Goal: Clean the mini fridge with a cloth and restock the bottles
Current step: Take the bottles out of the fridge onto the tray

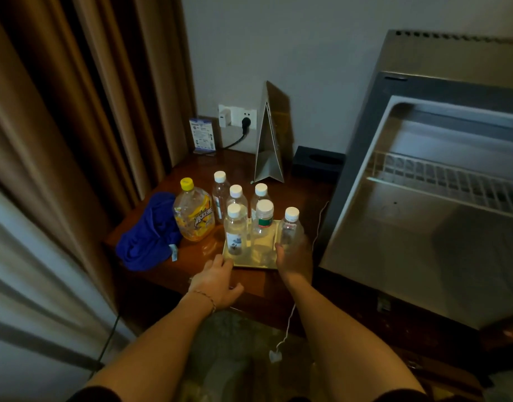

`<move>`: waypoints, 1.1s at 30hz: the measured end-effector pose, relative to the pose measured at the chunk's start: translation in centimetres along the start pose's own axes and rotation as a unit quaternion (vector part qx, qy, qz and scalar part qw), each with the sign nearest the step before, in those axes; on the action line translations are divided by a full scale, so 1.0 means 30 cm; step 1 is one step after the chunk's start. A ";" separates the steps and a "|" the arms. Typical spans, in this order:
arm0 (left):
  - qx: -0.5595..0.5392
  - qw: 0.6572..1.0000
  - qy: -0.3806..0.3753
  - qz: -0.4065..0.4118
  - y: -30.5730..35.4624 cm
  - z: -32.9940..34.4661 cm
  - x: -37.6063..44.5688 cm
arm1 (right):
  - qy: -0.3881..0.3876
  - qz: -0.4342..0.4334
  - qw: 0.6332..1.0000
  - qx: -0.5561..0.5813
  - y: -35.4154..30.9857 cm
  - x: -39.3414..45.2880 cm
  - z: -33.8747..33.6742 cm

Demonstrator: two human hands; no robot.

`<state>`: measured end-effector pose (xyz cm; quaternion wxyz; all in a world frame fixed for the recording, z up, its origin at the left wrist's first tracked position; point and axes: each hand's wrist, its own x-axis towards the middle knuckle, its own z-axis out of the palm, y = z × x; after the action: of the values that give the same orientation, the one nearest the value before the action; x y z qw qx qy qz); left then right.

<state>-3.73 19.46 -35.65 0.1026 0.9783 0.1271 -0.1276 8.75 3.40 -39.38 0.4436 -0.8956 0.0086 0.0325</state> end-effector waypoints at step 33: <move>-0.014 0.998 0.031 0.044 0.223 -0.352 -0.265 | -0.089 -0.016 0.985 -0.150 -0.243 -0.321 -0.536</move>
<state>-6.95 13.84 -22.33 0.1174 0.9849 0.0887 -0.0908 0.29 -5.10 -23.25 0.3038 -0.9455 -0.0502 0.1055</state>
